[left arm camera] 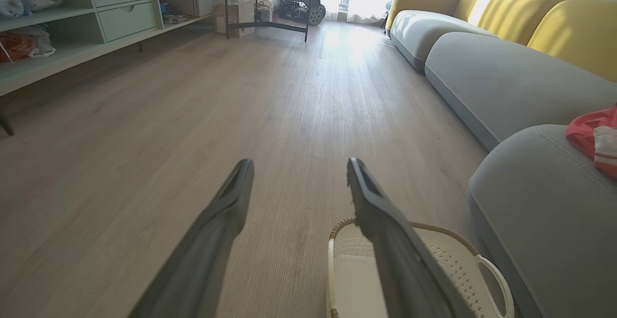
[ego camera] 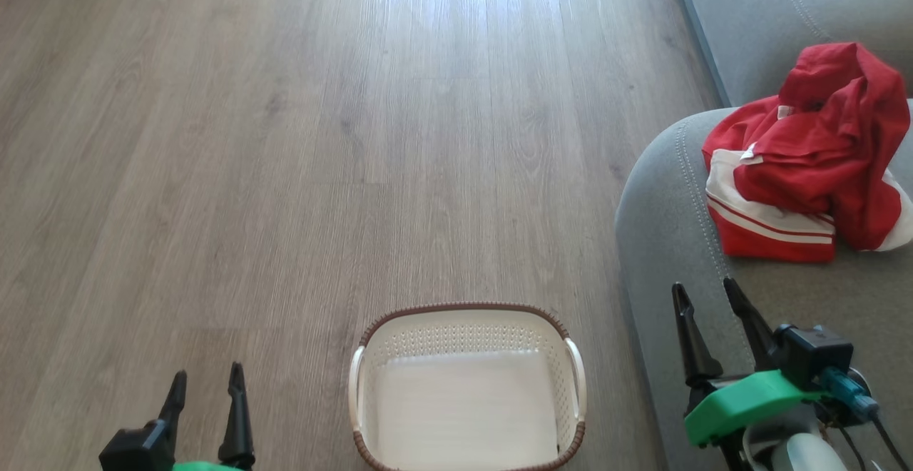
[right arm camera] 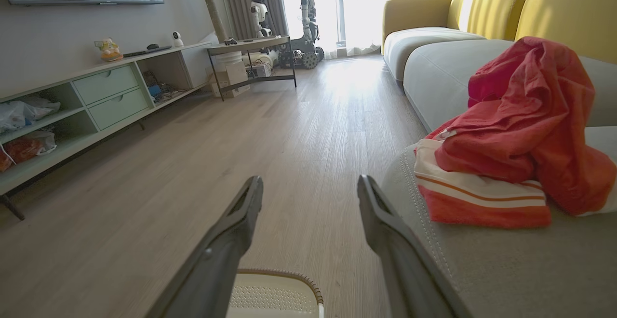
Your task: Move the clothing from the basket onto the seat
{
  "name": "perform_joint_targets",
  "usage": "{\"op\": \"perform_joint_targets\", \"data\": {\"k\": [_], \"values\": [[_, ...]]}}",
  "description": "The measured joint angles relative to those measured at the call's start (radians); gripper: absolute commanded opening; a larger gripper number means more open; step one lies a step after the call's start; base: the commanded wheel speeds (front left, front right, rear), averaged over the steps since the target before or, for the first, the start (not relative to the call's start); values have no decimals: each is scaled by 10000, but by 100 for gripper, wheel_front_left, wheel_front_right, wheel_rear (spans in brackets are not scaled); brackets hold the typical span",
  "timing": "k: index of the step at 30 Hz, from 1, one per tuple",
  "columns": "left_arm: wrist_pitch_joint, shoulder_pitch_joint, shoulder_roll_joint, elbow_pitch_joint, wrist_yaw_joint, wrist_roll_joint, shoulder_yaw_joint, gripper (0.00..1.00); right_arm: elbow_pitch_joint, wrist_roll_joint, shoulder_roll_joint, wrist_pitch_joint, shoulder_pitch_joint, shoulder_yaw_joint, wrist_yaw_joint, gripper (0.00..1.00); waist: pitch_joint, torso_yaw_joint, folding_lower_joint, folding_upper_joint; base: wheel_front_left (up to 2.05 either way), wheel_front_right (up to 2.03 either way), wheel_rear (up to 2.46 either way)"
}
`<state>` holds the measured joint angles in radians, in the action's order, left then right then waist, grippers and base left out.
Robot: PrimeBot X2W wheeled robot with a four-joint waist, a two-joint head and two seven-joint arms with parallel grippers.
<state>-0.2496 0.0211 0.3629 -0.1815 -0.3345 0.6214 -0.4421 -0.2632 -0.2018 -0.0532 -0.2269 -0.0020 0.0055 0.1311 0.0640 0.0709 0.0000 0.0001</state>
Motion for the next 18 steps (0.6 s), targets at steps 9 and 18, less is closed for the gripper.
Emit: {"op": "perform_joint_targets", "data": {"k": [9, 18], "values": [[0, 93, 0, -270, 276, -105, 169, 100, 2, -109, 13, -4, 150, 29, 0, 100, 59, -108, 0, 0, 0, 0, 0], [0, 241, -25, -370, 454, -253, 426, 100, 2, -109, 13, -8, 172, 17, 0, 100, 61, -166, 0, 0, 0, 0, 0]]}}
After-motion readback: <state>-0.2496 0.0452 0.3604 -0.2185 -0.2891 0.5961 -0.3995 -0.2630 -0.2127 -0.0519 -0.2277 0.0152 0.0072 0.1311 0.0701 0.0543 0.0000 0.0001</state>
